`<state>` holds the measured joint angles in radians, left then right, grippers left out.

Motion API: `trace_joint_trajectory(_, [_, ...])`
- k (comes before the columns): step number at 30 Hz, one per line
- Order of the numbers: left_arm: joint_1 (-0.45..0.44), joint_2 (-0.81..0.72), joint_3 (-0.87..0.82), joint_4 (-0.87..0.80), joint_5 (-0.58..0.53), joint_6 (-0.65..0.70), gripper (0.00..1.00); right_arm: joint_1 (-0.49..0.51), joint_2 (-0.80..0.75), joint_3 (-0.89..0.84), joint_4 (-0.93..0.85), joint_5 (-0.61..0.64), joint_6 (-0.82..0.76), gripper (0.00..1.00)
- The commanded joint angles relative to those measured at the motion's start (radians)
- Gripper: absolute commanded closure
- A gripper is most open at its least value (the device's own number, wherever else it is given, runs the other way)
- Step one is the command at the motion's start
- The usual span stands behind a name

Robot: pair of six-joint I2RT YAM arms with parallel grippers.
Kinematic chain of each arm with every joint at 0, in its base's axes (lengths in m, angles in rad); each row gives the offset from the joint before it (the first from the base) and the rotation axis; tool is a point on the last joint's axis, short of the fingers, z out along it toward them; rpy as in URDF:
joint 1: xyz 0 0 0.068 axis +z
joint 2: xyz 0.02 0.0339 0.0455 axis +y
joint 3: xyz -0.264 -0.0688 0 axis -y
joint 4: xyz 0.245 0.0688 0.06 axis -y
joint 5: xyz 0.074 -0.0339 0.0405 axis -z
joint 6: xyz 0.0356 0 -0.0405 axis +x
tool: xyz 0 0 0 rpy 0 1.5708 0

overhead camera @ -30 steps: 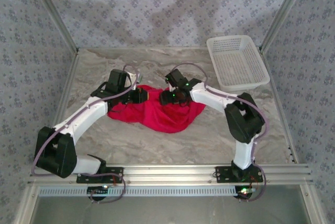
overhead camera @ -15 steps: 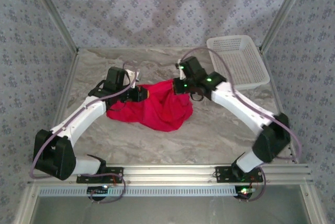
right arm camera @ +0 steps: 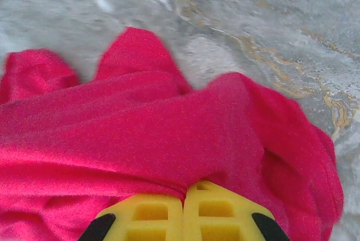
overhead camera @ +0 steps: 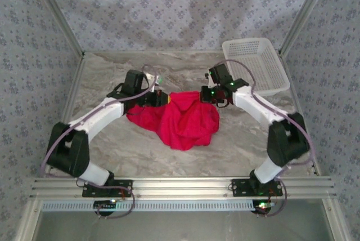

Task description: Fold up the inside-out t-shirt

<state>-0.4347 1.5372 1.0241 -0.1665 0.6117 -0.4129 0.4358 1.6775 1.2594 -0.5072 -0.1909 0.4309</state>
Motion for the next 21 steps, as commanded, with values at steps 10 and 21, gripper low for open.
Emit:
trace_joint_trajectory(10, [0.011, 0.061, 0.072, -0.083, -0.112, -0.026, 0.96, 0.110, -0.015, 0.135, -0.166, 0.126, 0.090, 0.65])
trace_joint_trajectory(21, [0.029, 0.010, 0.053, -0.100, -0.117, -0.027, 0.96, 0.190, 0.122, 0.122, 0.092, -0.078, 0.251, 0.49])
